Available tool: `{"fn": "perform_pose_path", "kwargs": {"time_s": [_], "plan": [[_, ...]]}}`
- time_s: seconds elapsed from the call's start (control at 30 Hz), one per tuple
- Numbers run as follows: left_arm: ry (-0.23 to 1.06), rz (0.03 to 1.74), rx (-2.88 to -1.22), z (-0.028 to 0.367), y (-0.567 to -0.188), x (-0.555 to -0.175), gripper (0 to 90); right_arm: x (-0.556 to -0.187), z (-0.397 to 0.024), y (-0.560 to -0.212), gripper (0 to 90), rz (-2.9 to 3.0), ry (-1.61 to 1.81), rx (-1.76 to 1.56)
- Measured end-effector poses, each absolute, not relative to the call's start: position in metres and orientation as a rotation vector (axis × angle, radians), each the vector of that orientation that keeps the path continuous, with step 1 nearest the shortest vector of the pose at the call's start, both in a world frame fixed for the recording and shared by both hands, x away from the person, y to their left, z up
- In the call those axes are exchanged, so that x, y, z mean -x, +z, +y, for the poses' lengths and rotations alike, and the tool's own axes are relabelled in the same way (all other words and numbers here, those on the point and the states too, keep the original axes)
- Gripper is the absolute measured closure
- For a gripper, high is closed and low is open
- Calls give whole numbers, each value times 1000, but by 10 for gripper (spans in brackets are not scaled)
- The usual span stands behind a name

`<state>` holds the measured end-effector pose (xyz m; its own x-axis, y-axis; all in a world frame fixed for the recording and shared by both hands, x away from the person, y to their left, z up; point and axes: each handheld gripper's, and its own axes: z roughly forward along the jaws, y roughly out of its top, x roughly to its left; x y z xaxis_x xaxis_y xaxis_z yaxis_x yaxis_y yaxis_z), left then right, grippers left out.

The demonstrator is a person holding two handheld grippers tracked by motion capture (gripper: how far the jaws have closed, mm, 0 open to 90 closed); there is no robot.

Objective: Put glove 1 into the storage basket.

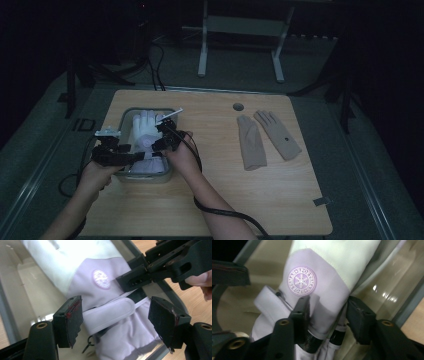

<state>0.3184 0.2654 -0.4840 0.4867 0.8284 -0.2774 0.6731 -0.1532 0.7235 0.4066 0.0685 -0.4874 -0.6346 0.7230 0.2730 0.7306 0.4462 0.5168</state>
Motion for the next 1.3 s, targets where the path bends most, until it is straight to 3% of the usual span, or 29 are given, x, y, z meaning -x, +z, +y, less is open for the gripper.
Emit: {"fn": "perform_pose_path", "kwargs": {"time_s": [0.13, 0.33, 1.3], "plan": [[256, 1235, -1857, 262, -485, -316, 180, -404, 64, -475, 386, -2701, -1065, 1243], [326, 1195, -1839, 250, -483, -308, 178, -402, 46, -458, 182, -2746, -1191, 1178], [273, 949, -1848, 162, -473, -287, 161, -392, -79, -445, 147, -2770, -1286, 1219]]}}
